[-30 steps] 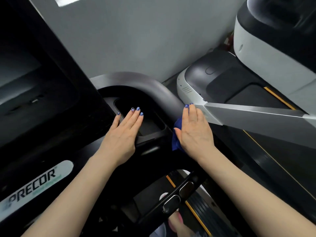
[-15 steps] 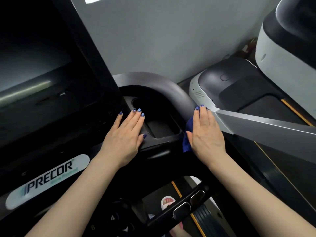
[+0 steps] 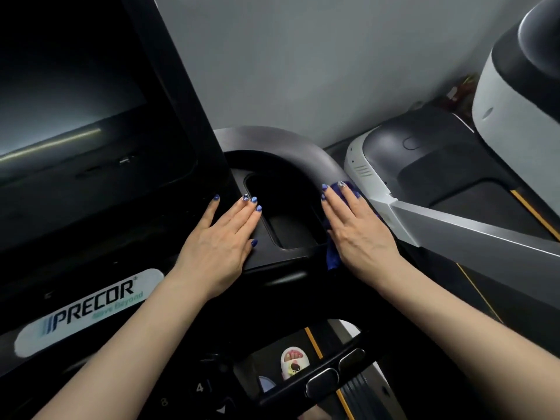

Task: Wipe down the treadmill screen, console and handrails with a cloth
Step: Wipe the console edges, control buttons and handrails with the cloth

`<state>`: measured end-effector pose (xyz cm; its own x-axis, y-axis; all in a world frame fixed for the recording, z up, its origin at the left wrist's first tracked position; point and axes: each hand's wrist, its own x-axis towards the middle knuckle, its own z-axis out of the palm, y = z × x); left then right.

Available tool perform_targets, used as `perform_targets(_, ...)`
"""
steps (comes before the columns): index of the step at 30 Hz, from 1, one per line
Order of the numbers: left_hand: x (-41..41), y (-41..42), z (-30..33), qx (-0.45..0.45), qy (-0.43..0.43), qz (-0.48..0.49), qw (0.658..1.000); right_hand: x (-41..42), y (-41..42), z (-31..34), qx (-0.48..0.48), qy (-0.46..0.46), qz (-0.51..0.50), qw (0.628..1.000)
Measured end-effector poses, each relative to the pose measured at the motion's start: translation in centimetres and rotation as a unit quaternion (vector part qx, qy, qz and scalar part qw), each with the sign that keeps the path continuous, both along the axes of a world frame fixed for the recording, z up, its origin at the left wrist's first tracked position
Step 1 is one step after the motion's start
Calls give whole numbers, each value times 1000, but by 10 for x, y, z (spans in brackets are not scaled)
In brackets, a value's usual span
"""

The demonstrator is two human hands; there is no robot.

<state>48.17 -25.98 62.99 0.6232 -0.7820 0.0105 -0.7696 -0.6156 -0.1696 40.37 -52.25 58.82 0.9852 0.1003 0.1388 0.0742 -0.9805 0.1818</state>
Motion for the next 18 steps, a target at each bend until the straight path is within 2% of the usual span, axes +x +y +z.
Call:
perform_targets(3, 1, 1, 1, 7, -4, -4, 1000, 12, -3, 7, -1, 22, 57, 998)
perform_targets(6, 3, 3, 1, 14, -7, -9, 1000, -13, -6, 10, 6, 29, 104, 994)
perform_targets(14, 4, 6, 1, 5, -16, -18, 1000, 2, 3, 13, -18, 31, 129, 991)
perform_targets(18, 4, 5, 0, 3, -21, -18, 1000, -18, -3, 15, 34, 31, 122, 991)
